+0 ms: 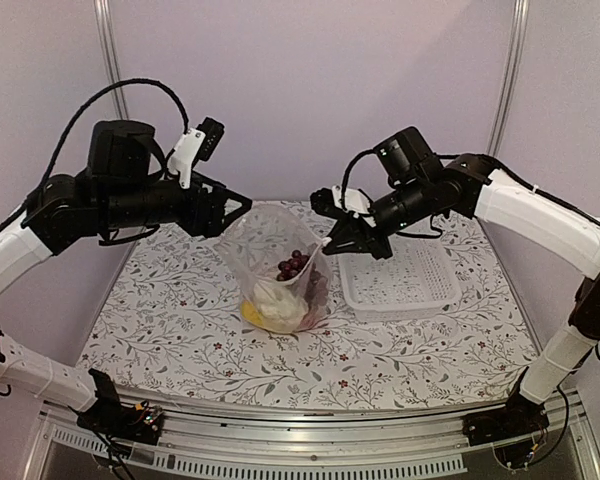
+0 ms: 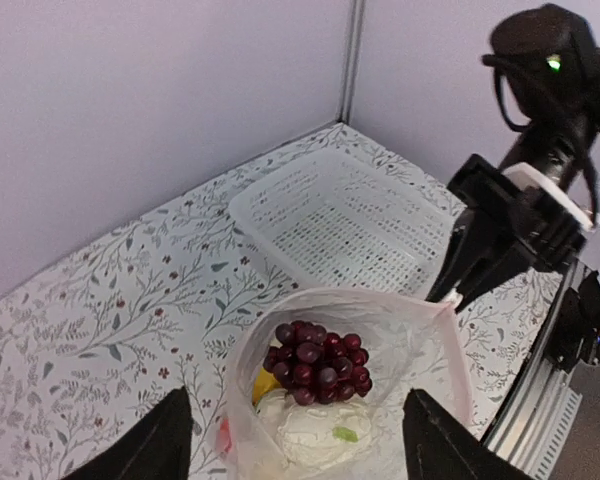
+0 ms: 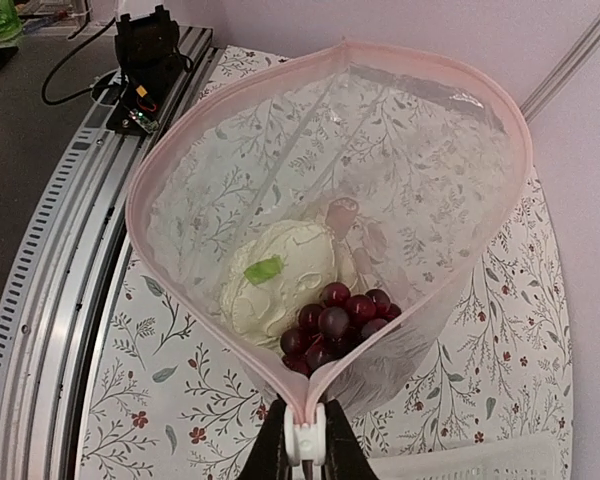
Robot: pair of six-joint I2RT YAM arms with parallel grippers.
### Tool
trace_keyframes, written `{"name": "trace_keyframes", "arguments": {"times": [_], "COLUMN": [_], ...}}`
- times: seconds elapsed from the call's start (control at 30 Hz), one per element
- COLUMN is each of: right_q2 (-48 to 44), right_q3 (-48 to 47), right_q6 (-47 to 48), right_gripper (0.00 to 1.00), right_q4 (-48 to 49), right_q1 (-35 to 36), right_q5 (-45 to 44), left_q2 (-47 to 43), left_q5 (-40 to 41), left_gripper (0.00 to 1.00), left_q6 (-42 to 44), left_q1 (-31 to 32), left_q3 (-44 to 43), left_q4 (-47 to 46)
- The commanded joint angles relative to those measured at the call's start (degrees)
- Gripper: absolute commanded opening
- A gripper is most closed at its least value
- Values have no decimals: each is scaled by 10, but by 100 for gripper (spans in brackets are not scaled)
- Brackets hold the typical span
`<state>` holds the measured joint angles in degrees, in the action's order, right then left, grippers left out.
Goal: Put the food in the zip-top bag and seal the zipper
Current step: Adjust the zipper food storage bag at the center of the board.
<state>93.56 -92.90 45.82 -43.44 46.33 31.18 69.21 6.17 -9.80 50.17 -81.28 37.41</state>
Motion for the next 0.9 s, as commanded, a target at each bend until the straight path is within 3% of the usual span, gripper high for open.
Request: {"name": "trace_keyframes", "arguments": {"times": [0.0, 0.1, 0.23, 0.57, 0.87], "right_q2": [9, 38, 46, 20, -10], "right_q3": [-78, -126, -137, -98, -71], "right_q6": [-38, -50, -54, -59, -67], "right_gripper": [4, 4, 4, 5, 6], "right_q4": [-94, -147, -174, -165, -143], "right_q1": [14, 15, 15, 15, 15], "right_q5": [-30, -47, -69, -63, -52], "left_q2": [-47, -19, 47, 111, 121], "left_q5": [0, -18, -10, 49, 65], "left_gripper": [80, 79, 78, 78, 58], "left_q6": [74, 96, 115, 152, 166], "left_q1": [81, 121, 158, 164, 162], "left_q3": [52, 48, 21, 55, 63], "left_q4": [-182, -191, -135, -167, -159]}}
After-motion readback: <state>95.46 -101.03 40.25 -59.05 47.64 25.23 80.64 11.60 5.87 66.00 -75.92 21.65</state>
